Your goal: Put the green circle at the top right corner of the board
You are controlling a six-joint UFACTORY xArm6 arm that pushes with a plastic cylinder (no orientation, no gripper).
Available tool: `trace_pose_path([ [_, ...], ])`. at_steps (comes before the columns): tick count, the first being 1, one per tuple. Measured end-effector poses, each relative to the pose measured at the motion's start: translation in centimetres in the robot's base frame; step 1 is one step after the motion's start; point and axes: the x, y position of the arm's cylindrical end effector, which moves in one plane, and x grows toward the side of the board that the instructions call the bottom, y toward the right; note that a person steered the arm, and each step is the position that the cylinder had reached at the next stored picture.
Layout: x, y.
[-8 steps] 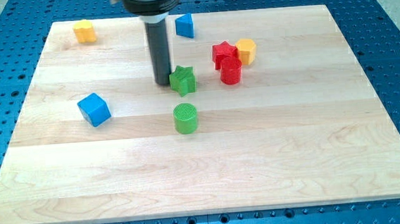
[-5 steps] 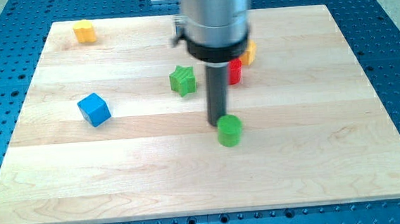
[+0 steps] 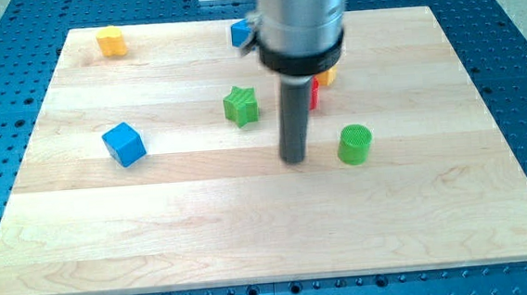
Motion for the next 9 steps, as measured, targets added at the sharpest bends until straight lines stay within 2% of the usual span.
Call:
trace_pose_path([
  [1,2.3,7.8],
  [2,-6.9,10.5],
  [3,-11.6,11.6],
  [4,-11.2,7.7],
  [5,-15.0,7.4],
  [6,-17.8,12.7],
  [7,-14.5,13.4],
  [8,-17.3,17.7],
  [9,-21.3,17.5],
])
